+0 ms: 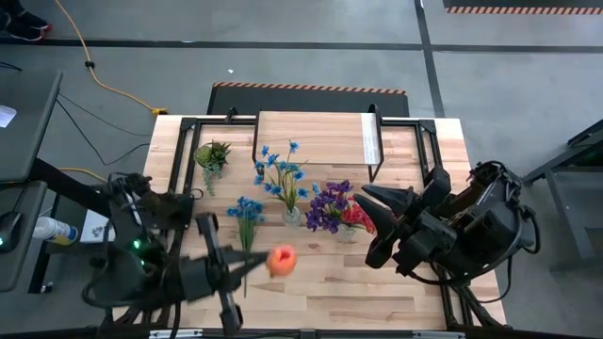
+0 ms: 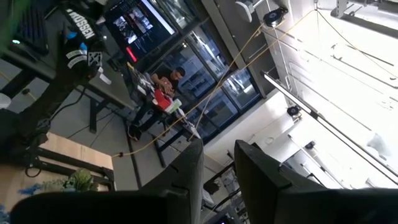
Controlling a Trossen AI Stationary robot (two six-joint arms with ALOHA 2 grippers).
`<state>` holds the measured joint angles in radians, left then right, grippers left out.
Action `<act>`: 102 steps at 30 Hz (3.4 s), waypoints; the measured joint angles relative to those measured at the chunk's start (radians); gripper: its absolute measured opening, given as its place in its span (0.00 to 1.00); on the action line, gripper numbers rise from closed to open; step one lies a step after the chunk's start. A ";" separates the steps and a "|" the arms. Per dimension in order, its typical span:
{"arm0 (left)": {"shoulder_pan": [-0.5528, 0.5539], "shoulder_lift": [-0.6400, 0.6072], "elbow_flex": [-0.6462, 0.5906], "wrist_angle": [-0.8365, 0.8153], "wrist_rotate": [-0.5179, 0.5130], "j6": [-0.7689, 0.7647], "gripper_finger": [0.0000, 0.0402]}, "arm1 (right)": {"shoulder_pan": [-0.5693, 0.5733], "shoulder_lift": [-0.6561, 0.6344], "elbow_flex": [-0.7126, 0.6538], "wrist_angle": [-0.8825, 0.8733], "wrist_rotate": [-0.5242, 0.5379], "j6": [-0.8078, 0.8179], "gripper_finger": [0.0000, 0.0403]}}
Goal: Pick and place flowers into a vace then onto a shelf
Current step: Put the orange flower into the left transparent flower vase
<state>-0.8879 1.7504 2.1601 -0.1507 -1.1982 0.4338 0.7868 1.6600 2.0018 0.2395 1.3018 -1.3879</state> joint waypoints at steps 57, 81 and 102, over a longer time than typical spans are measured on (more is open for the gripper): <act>0.202 -0.025 -1.200 1.718 -0.081 0.380 0.05 | -0.001 0.000 0.000 -0.015 0.001 0.004 0.21; 0.334 -0.025 -1.334 1.718 0.051 0.394 0.05 | -0.065 0.000 0.000 -0.023 0.000 0.048 0.21; 0.387 -0.019 -1.361 1.703 0.093 0.444 0.05 | -0.121 0.001 0.000 -0.173 -0.035 0.132 0.21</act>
<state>-0.5008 1.7315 0.7987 1.5526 -1.1055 0.8773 0.6655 1.6608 2.0018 0.0668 1.2669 -1.2556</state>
